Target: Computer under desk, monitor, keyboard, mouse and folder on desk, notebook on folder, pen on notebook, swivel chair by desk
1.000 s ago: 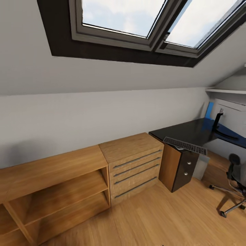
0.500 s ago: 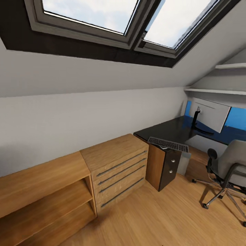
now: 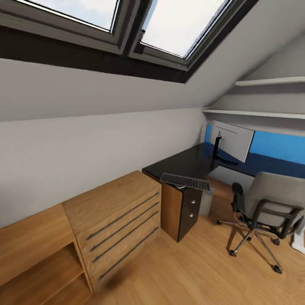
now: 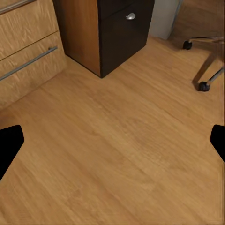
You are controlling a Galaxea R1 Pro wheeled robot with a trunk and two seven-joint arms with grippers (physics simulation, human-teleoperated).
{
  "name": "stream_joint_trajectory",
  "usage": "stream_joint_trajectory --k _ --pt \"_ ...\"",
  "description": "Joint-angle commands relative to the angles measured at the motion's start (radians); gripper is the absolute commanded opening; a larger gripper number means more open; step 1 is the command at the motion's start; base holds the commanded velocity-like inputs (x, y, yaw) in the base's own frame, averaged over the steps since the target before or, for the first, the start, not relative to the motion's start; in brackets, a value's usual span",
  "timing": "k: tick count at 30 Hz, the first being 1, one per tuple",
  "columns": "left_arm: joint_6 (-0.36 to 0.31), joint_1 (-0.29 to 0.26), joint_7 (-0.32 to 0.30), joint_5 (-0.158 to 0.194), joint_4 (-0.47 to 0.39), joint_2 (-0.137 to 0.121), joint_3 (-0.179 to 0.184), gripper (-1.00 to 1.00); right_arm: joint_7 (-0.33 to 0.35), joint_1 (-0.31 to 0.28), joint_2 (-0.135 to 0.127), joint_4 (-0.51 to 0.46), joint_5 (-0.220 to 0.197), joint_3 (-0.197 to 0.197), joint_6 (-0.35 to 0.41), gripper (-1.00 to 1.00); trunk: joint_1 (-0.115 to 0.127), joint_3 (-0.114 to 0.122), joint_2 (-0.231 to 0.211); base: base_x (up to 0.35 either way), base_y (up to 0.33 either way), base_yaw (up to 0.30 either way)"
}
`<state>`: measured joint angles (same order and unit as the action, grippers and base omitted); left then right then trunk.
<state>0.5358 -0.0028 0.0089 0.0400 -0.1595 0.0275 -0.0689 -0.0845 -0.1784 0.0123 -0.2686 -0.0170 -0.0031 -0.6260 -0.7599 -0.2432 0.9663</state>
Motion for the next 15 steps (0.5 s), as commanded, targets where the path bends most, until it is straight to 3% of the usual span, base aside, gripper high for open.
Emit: stream_joint_trajectory --k 1,6,15 --pt "0.003 0.000 -0.002 0.000 0.000 0.001 -0.006 1.00 -0.001 -0.001 0.000 0.001 -0.002 0.000 -0.003 1.00 -0.001 -0.001 0.001 0.307 -0.168 -0.300" --pt "0.003 0.000 -0.002 0.000 0.000 0.001 -0.006 1.00 0.000 -0.001 0.000 0.002 -0.002 0.000 -0.003 1.00 -0.001 -0.001 0.001 0.218 -0.145 -0.300" --pt "0.003 0.000 -0.001 0.000 0.001 0.000 -0.006 1.00 -0.001 -0.001 0.000 0.000 -0.005 -0.001 -0.002 1.00 -0.001 -0.001 0.001 0.024 -0.020 -0.300"
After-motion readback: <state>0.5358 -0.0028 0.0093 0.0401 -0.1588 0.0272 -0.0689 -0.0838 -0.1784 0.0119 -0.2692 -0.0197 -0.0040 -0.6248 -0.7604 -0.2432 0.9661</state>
